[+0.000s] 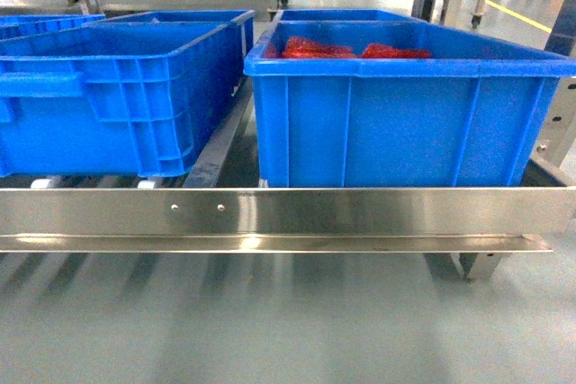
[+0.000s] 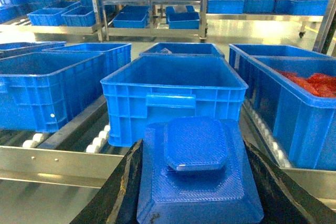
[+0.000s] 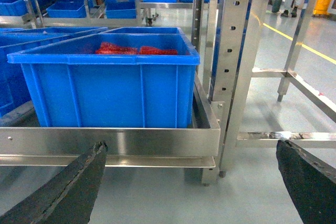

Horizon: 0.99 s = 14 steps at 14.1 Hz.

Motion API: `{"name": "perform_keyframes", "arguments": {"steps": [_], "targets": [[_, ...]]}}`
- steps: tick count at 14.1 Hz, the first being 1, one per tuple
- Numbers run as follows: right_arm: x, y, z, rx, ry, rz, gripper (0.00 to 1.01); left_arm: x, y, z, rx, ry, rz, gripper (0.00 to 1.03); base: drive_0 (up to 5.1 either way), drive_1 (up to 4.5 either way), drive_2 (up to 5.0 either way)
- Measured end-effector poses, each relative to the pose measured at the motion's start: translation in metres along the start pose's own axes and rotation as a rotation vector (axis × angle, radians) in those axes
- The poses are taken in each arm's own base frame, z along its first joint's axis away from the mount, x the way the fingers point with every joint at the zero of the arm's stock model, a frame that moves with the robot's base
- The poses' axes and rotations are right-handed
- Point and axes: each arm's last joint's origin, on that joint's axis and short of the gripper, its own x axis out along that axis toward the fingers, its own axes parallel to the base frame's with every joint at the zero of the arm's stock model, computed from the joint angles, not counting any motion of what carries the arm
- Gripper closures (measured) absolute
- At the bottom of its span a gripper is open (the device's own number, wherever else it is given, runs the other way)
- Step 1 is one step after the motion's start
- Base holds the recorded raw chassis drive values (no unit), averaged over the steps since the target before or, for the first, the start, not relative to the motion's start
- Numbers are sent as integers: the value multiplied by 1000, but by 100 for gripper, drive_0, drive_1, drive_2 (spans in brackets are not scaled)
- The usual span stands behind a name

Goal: Pick blue part to blue bin on bottom shelf

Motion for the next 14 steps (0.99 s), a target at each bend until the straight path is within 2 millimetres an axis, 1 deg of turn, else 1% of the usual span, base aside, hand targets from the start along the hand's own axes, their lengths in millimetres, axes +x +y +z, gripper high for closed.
{"name": "perform_keyframes", "arguments": {"steps": [14], "targets": [[0,0,0,0,-1,0,3,0,0,0,0,2,0,59,0,0,0]]}}
